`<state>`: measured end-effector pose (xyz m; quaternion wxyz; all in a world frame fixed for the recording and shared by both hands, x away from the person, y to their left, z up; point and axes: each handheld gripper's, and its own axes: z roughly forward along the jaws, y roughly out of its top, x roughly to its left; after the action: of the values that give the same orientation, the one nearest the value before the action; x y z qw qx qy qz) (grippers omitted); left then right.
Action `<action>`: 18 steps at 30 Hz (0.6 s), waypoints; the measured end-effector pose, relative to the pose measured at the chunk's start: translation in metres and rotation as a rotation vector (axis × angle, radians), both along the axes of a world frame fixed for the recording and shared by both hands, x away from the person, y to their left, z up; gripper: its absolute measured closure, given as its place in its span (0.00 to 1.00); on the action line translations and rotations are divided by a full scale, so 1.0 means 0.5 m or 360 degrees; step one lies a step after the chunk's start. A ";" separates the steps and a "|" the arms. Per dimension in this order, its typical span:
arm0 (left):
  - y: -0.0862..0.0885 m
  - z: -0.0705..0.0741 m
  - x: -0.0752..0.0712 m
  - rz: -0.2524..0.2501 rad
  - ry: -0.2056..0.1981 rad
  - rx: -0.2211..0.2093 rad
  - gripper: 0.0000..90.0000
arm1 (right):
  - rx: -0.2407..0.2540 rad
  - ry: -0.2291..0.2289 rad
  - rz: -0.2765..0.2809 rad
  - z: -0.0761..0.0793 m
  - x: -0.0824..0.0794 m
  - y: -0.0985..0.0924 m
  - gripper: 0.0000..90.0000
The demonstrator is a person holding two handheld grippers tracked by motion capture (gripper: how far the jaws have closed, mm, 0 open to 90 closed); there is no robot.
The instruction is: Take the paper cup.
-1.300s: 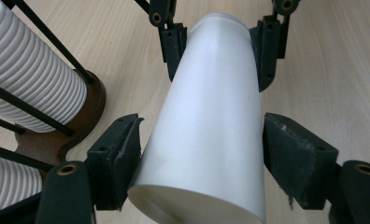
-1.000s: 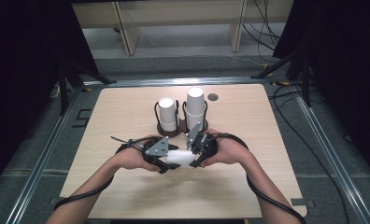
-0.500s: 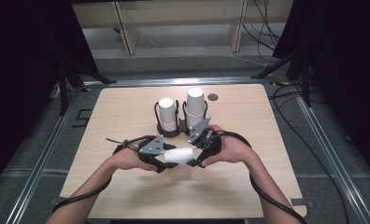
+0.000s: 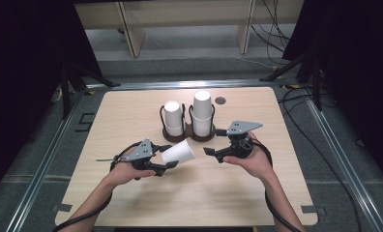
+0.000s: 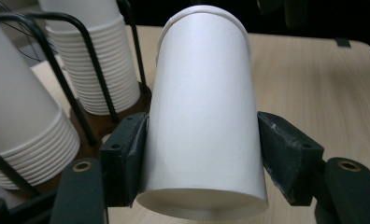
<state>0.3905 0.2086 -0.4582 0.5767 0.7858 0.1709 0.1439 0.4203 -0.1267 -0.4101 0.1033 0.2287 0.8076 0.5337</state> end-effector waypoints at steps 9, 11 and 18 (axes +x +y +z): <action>0.017 -0.012 -0.024 0.0244 0.0076 -0.0337 0.39 | 0.0221 0.0190 -0.0146 -0.072 -0.034 -0.007 0.18; 0.018 -0.012 -0.025 0.0269 0.0075 -0.0370 0.39 | 0.0242 0.0172 -0.0167 -0.078 -0.034 -0.007 0.18; 0.021 0.001 -0.028 0.0357 0.0044 -0.0543 0.39 | 0.0426 0.0285 -0.0195 -0.095 -0.040 0.029 0.19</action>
<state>0.3766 0.2190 -0.4580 0.6794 0.6547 0.2870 0.1653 0.4005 -0.1123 -0.4577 0.0320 0.3358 0.7199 0.6066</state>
